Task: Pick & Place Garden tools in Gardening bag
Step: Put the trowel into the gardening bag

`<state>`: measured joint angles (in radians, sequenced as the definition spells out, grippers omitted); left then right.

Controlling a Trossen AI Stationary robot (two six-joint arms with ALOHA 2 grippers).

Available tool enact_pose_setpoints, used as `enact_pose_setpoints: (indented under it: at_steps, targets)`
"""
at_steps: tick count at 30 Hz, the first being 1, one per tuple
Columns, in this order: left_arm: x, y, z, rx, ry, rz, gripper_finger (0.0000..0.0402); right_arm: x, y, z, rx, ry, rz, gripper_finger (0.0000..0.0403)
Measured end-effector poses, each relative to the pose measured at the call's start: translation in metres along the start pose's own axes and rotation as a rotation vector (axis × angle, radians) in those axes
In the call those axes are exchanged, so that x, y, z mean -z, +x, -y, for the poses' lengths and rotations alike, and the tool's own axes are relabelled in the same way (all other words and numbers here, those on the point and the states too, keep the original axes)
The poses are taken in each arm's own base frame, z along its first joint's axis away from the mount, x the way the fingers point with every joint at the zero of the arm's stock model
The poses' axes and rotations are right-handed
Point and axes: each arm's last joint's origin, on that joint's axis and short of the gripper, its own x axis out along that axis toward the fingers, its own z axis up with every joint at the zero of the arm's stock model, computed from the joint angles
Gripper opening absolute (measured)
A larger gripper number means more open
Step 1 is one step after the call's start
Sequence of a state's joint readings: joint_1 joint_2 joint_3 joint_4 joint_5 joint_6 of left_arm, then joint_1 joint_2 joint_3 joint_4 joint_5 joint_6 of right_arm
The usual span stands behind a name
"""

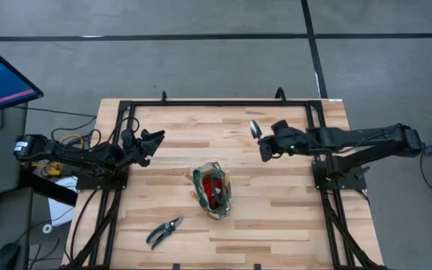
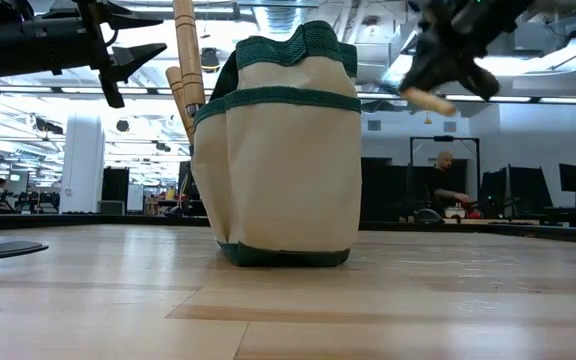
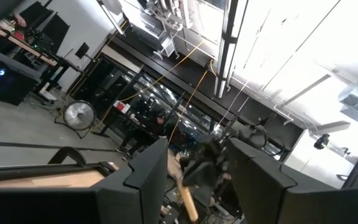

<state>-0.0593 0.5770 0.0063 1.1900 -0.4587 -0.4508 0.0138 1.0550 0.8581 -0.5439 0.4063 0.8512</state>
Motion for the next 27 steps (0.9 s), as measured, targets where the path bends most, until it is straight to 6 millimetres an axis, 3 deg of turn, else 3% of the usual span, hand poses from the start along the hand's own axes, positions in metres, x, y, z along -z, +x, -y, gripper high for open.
enact_pose_setpoints:
  at_steps: [5,18,27]
  targets:
    - [0.0,0.0,0.0,0.0,0.0,0.0,0.0166,-0.006,-0.015,-0.008,-0.078,-0.03,0.125,0.005]
    - [0.0,0.0,0.0,0.0,-0.001,0.0,0.0166,-0.009,-0.031,-0.03,-0.231,-0.084,0.279,0.005]
    - [0.0,0.0,0.0,0.001,-0.003,0.0,0.0166,-0.001,-0.061,-0.062,-0.436,-0.301,0.452,0.005]
